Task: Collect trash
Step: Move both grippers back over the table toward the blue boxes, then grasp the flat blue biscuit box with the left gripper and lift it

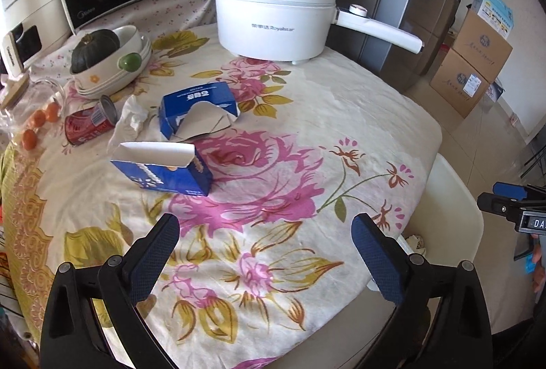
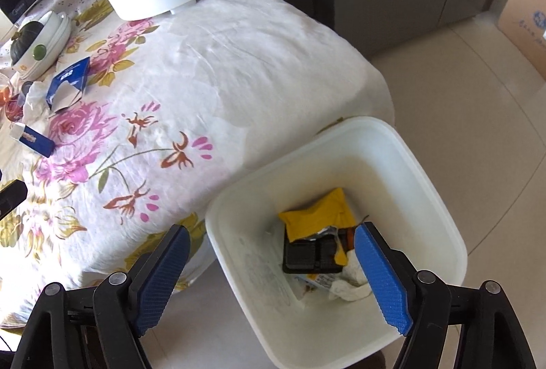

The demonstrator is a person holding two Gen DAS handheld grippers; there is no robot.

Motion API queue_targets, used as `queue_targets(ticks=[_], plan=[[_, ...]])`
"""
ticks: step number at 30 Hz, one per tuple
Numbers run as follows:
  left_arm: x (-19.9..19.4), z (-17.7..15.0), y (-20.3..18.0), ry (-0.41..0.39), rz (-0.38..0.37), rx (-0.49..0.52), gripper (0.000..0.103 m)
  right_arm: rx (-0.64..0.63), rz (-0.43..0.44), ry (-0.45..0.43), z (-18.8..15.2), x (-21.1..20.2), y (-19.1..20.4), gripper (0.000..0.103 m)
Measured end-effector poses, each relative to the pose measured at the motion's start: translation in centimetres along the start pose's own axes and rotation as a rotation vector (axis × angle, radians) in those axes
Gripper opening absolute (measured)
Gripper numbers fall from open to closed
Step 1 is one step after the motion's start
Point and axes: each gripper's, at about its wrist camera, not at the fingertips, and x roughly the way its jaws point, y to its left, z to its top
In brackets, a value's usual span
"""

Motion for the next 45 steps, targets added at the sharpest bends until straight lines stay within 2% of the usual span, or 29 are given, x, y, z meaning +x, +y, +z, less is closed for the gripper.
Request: queue_targets(ticks=[6,12,16,22,29,32,36,41,43,45], plan=[[0.3,1.2,5.5,0.012,0.076,-0.185,0.102,-0.032,0.027,0.006,0.9,0.6,3.0,0.084],[1.7,3.7,6.2,-0.023,0.196,-0.145,0.102,-0.049,0.038,0.017,1.4,1.4,4.9,0.084],[3.4,5.1,6.8,-0.028,0.246,-0.144,0.102,-0.055,0.028,0.029,1.7,2.2,5.5,0.084],[6.1,5.1,8.7,0.026,0.3,-0.153,0.102,-0.048,0.017,0.062,1.8,3.6,5.6,0.084],[4.4,2.9,11.5,0.065,0.309,-0.164,0.102,-0.053,0.008,0.075,1.6,4.1,6.0,0.084],[3.3,1.9,13.0,0.084,0.28,-0.194,0.102,-0.066,0.018,0.079,1.5,4.2,6.6,0.084],[3.1,0.9,14.0,0.131,0.162,-0.284,0.102,-0.068,0.046,0.075,1.6,4.1,7.5,0.084],[4.4,0.2,13.4,0.183,0.033,-0.444,0.102,-0.065,0.075,0.066,1.7,3.8,8.6,0.084],[4.7,0.3,12.6,0.165,0.043,-0.508,0.102,-0.07,0.075,0.065,1.7,3.9,8.9,0.084],[5.1,0.6,11.6,0.135,0.092,-0.555,0.102,-0.071,0.067,0.067,1.8,4.1,8.9,0.084]])
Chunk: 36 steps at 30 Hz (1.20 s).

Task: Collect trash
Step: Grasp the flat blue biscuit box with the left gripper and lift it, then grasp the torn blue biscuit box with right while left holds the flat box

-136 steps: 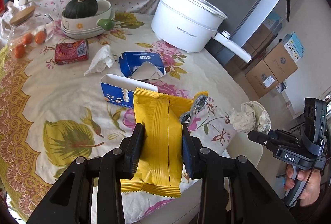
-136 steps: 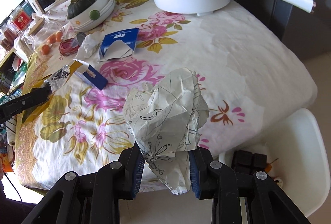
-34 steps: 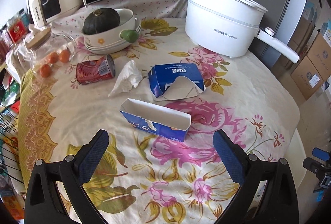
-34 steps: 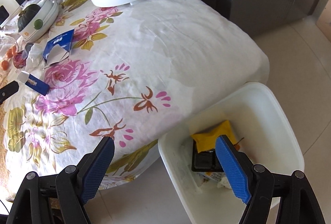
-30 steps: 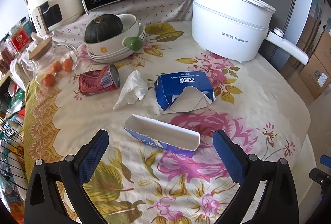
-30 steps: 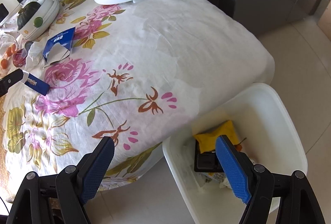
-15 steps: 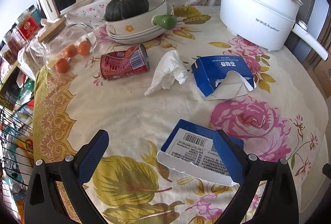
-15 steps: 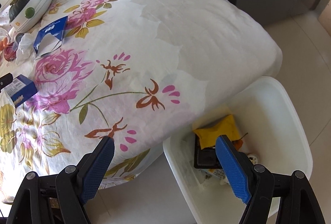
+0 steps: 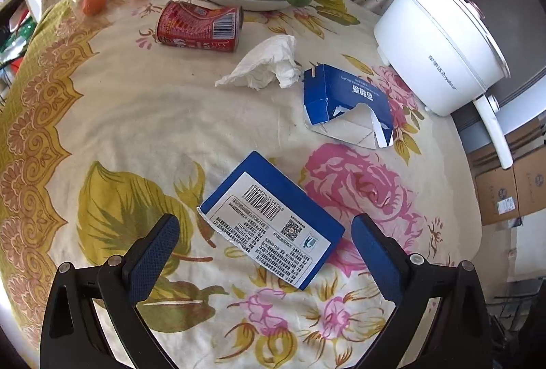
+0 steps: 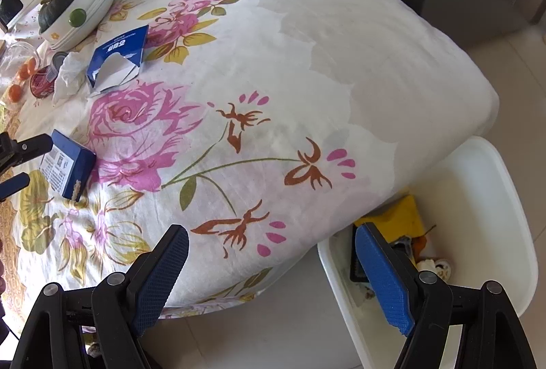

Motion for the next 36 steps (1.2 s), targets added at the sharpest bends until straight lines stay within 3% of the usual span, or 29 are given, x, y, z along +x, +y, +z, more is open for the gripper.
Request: queue_targets(ticks=[7,12,15,18,21,24,28,36], plan=[[2.8,-0.9,-2.8,-0.052,0.129,-0.077,0.102,0.028,-0.023,0.015,0.0,0.4,-1.6,0.084],[3.7,-1.7,-2.9,-0.055,0.154,-0.083,0.1,0.039,-0.049,0.026,-0.2,0.6,-2.8,0.084],[3.1,-1.9,-2.4,-0.039,0.125,-0.073,0.097,0.038,-0.06,0.028,-0.3,0.7,-3.0,0.084],[2.2,-2.2,-1.0,-0.029,0.103,-0.061,0.081,0.04,-0.058,0.027,-0.2,0.8,-2.7,0.084],[1.6,-2.1,0.5,0.002,0.029,-0.031,0.071,0.038,-0.044,0.021,0.0,0.8,-1.9,0.084],[1.2,-1.9,1.6,0.052,-0.049,0.021,0.069,0.029,-0.033,0.02,0.1,0.9,-0.9,0.084],[0.1,-1.7,3.0,0.085,-0.1,0.072,0.065,0.015,-0.022,0.013,0.3,1.1,0.9,0.084],[-4.2,0.2,5.8,0.008,-0.109,0.178,0.065,0.041,0.051,-0.017,3.1,2.0,5.2,0.085]])
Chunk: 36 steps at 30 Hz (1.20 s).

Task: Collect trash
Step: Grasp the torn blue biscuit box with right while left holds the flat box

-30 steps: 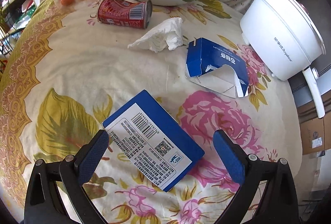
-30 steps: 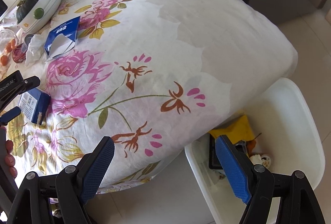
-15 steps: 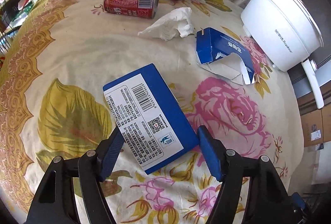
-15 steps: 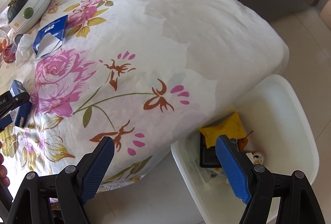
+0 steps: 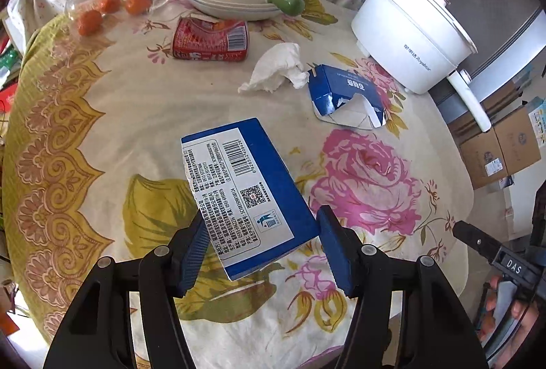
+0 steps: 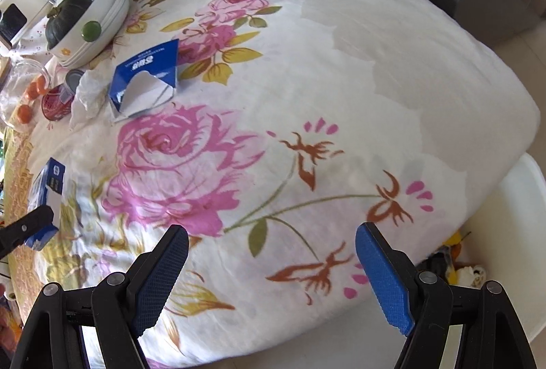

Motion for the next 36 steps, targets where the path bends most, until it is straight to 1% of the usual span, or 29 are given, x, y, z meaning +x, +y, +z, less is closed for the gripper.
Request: queue_targets(ticks=[3,4,5,7,9,10,13,17,20,23,26,29,31,34,35,36], plan=[[-1.6,0.8,1.9,-0.039,0.003,0.0,0.065,0.002,0.023,-0.007,2.0,1.4,2.1,0.091],[-2.1,1.1,2.5,-0.051,0.001,-0.009,0.065,0.008,0.04,-0.011,2.8,1.9,2.9,0.095],[-2.3,1.3,3.2,-0.059,-0.003,-0.027,0.065,0.011,0.061,-0.016,3.6,2.4,3.6,0.099],[-2.6,1.4,4.6,-0.054,-0.037,-0.079,0.065,0.011,0.084,-0.023,5.2,3.5,5.3,0.102],[-2.5,1.7,5.7,-0.041,-0.081,-0.124,0.065,0.026,0.086,-0.01,6.7,4.6,6.6,0.102],[-2.5,1.9,6.2,-0.04,-0.091,-0.136,0.065,0.051,0.078,-0.002,7.4,5.1,7.0,0.102],[-2.3,2.4,6.9,-0.045,-0.081,-0.145,0.065,0.148,0.067,0.014,9.3,6.4,8.0,0.102],[-2.1,2.9,7.8,-0.045,-0.069,-0.161,0.065,0.26,0.024,-0.012,11.3,7.8,9.2,0.102],[-2.1,3.2,8.2,-0.055,-0.042,-0.156,0.065,0.295,-0.036,-0.028,12.3,9.4,10.4,0.102],[-2.1,3.5,8.7,-0.063,-0.036,-0.162,0.065,0.335,-0.061,-0.046,13.0,10.9,11.2,0.102],[-2.2,3.7,9.2,-0.064,-0.054,-0.186,0.065,0.361,-0.154,-0.085,13.5,11.9,11.7,0.102],[-2.3,3.8,9.6,-0.068,-0.058,-0.202,0.065,0.392,-0.213,-0.09,13.5,13.2,11.7,0.102],[-2.2,4.0,9.8,-0.068,-0.057,-0.207,0.065,0.359,-0.252,-0.112,13.4,13.6,12.2,0.103],[-2.0,4.0,9.6,-0.063,-0.056,-0.208,0.065,0.222,-0.309,-0.116,12.8,14.3,13.7,0.103],[-1.9,4.0,9.4,-0.062,-0.059,-0.207,0.065,0.18,-0.318,-0.125,12.4,14.3,14.1,0.103],[-1.9,4.0,9.3,-0.061,-0.061,-0.204,0.065,0.159,-0.3,-0.137,11.9,14.2,14.2,0.103]])
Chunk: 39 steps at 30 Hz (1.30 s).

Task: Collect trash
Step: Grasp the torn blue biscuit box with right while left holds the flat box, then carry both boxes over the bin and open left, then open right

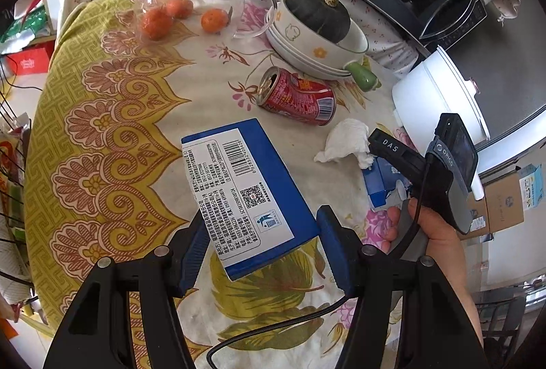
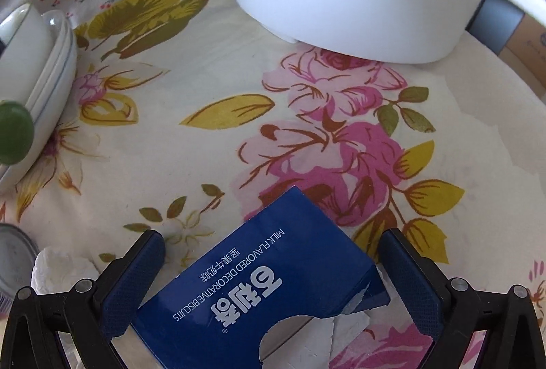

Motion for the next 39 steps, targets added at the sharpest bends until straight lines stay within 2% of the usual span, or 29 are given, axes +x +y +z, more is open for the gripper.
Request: queue_targets(ticks=[6,9,11,15,19,21,22,23,30,34,36,39], plan=[[-0.1,-0.3,-1.0,-0.005,-0.002,0.032,0.065,-0.1,0.068,-0.004,-2.1,-1.3,-1.0,0.1],[-0.3,-0.5,-1.1,-0.004,-0.013,0.02,0.065,-0.158,0.099,-0.015,-3.2,-2.1,-1.8,0.09],[-0.5,-0.6,-1.2,-0.005,-0.029,0.013,0.065,-0.182,0.105,-0.024,-3.8,-2.7,-2.5,0.071],[-1.1,-1.1,-2.0,-0.014,-0.037,0.036,0.065,-0.207,0.191,-0.006,-4.6,-3.6,-4.1,0.062],[-1.3,-1.6,-2.8,-0.012,-0.044,0.058,0.065,-0.212,0.339,0.005,-5.0,-4.5,-5.5,0.062],[-1.4,-1.9,-3.1,-0.009,-0.05,0.066,0.065,-0.213,0.34,0.013,-5.1,-5.0,-5.8,0.074],[-1.4,-2.0,-3.3,-0.008,-0.052,0.07,0.065,-0.203,0.334,0.02,-5.2,-5.2,-6.1,0.09],[-1.5,-2.1,-3.4,-0.008,-0.054,0.074,0.065,-0.191,0.338,0.022,-5.1,-5.3,-6.3,0.096],[-2.2,-2.1,-3.0,-0.02,-0.041,0.082,0.065,-0.202,0.339,0.114,-7.4,-5.4,-6.4,0.096],[-2.0,-2.4,-2.7,-0.012,-0.032,0.078,0.065,-0.31,0.235,0.056,-9.4,-6.1,-4.8,0.097],[-2.0,-2.6,-2.8,-0.009,-0.028,0.088,0.065,-0.35,0.187,0.029,-10.1,-6.4,-4.5,0.088],[-2.1,-2.9,-3.1,-0.008,-0.03,0.107,0.065,-0.377,0.227,0.031,-10.3,-7.0,-4.7,0.08]])
